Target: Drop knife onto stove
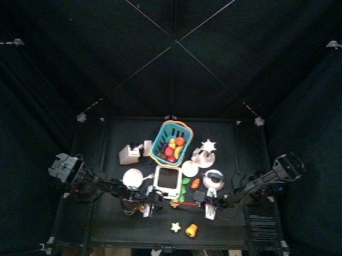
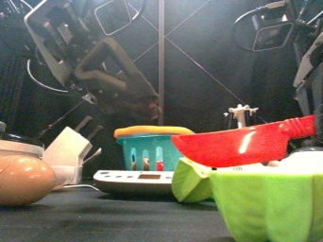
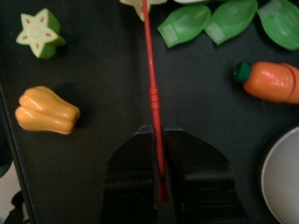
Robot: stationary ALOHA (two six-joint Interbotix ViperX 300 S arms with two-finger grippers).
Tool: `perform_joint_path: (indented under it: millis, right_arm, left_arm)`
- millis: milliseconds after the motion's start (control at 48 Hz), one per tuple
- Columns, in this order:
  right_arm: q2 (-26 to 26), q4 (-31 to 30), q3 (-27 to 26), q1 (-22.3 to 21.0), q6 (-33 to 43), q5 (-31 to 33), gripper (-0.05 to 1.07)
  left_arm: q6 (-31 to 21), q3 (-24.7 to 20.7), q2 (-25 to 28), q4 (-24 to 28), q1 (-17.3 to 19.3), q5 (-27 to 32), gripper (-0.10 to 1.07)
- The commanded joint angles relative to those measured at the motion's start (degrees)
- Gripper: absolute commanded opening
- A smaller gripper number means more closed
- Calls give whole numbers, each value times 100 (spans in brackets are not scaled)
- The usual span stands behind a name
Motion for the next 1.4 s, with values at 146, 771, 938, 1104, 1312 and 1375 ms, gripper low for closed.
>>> perform_joint_path:
  millis: [146, 771, 938, 1104, 1312, 1375]
  right_arm:
    - [-712, 475, 404, 193, 0, 185, 35]
    - [-1028, -650, 396, -993, -35, -492, 35]
    - [-659, -984, 229, -2057, -53, -1239, 35]
    - [-176, -1169, 132, -2558, -44, -2355, 32]
    - [554, -1283, -176, -2751, -35, -2663, 32]
    - [721, -1274, -272, -2795, -35, -2663, 32]
  left_arm:
    - [-9, 334, -343, 62, 220, -571, 72]
    - [9, 694, -598, 62, 378, -958, 72]
    - [0, 844, -677, 62, 396, -1055, 72]
    - [9, 914, -756, 70, 396, -1063, 72]
    - [18, 1020, -782, 79, 431, -1055, 72]
    - [18, 1046, -791, 105, 431, -1063, 72]
